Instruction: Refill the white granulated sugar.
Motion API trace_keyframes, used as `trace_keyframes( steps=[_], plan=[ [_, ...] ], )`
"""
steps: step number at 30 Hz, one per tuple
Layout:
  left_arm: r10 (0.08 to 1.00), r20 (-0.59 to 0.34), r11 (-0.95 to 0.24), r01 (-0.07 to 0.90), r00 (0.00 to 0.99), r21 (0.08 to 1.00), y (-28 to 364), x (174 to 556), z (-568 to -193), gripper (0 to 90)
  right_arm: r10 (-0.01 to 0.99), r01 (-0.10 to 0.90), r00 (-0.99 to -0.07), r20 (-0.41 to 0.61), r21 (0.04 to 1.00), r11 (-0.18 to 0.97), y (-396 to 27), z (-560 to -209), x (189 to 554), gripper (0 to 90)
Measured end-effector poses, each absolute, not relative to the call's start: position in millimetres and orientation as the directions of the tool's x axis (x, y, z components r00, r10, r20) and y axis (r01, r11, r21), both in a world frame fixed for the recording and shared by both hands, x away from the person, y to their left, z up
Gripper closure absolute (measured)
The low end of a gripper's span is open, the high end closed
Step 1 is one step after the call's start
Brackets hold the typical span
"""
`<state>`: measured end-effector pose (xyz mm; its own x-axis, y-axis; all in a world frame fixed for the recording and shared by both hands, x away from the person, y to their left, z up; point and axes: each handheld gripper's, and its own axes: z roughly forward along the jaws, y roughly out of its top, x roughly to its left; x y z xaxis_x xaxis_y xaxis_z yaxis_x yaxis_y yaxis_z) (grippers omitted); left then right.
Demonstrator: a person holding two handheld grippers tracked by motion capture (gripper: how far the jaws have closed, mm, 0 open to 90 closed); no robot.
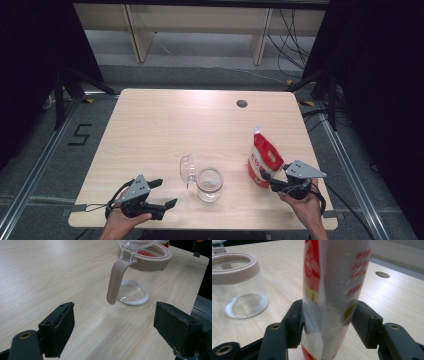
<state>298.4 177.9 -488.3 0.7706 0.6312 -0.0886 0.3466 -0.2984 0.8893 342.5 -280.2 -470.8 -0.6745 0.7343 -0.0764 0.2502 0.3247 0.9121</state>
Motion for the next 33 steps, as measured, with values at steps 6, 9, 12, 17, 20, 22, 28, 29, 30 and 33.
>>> trace_keyframes(
  steps=[6,9,12,17,20,22,28,29,30,33],
  plan=[
    [0.628,-0.09,-0.294,0.343,0.773,0.892,178,299,-489,16.7,0.799,0.273,-0.601,-0.012,0.937,0.219,-278,-474,337,32.8],
    [0.628,-0.089,-0.297,0.344,0.773,0.891,178,299,-489,16.7,0.811,0.256,-0.584,0.012,0.952,0.17,-273,-476,335,32.2],
    [0.633,-0.113,-0.279,0.362,0.766,0.89,176,297,-489,16.7,0.829,0.272,-0.559,0.027,0.95,0.152,-266,-479,333,29.2],
    [0.622,-0.089,-0.298,0.341,0.778,0.892,177,299,-489,16.7,0.828,0.237,-0.561,-0.023,0.953,0.187,-260,-482,337,28.9],
    [0.622,-0.089,-0.299,0.341,0.778,0.891,177,299,-489,16.7,0.824,0.212,-0.565,-0.053,0.955,0.207,-259,-485,339,27.9],
    [0.622,-0.088,-0.301,0.34,0.778,0.891,177,299,-489,16.7,0.822,0.225,-0.568,-0.043,0.952,0.206,-258,-487,340,26.1],
    [0.622,-0.088,-0.301,0.341,0.778,0.891,177,299,-489,16.7,0.826,0.214,-0.563,-0.041,0.958,0.193,-255,-491,341,25.5],
    [0.622,-0.087,-0.303,0.341,0.778,0.89,177,299,-489,16.7,0.83,0.22,-0.557,-0.032,0.958,0.185,-255,-492,341,25.4],
    [0.621,-0.086,-0.304,0.34,0.779,0.89,177,299,-489,16.7,0.825,0.214,-0.565,-0.028,0.96,0.179,-254,-493,343,25.3],
    [0.629,-0.1,-0.291,0.352,0.771,0.89,177,298,-489,16.7,0.825,0.211,-0.564,-0.029,0.961,0.178,-253,-494,345,27.2]
  ],
)
